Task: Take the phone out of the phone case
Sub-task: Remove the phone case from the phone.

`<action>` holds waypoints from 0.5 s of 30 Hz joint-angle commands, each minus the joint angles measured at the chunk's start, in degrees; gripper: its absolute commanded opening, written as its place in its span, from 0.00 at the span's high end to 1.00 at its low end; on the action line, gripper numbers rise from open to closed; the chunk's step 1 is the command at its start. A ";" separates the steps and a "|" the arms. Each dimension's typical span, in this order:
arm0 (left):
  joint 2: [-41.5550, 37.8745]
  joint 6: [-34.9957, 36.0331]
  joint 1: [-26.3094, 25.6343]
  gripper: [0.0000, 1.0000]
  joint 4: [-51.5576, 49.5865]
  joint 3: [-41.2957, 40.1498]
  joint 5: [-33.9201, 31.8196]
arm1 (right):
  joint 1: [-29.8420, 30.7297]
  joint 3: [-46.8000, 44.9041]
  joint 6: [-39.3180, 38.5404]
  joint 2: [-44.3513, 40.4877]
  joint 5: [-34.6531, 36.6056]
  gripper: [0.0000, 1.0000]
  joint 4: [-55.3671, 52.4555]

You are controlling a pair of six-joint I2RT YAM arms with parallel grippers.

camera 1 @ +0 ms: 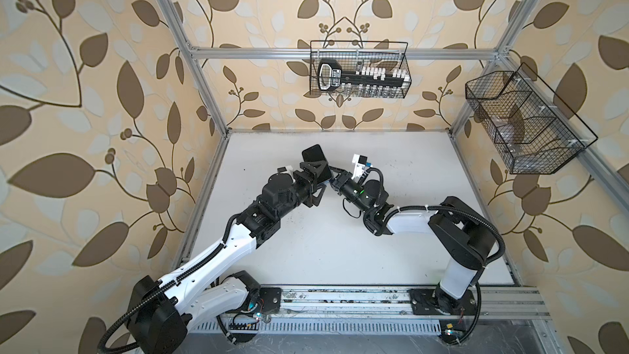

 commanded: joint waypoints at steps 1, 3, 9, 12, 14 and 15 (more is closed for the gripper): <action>-0.17 2.08 -0.48 0.10 2.66 0.90 -2.24 | 0.51 -0.86 1.52 -2.45 0.89 1.00 6.15; -0.08 2.48 -0.53 0.11 2.66 0.90 -2.76 | 0.51 -1.05 1.55 -2.74 0.87 1.00 6.15; 0.66 2.81 -0.50 0.11 3.42 0.89 -3.26 | 0.82 -1.32 1.68 -3.35 0.96 1.00 6.24; 1.11 3.03 -0.48 0.12 3.71 0.90 -3.45 | 0.97 -1.75 2.01 -3.64 1.16 1.00 6.58; 1.32 3.32 -0.49 0.12 3.97 0.92 -3.68 | 1.07 -2.02 2.21 -3.77 1.22 1.00 6.76; 1.33 3.51 -0.48 0.12 4.14 0.90 -3.85 | 1.12 -2.19 2.23 -3.78 1.30 1.00 6.85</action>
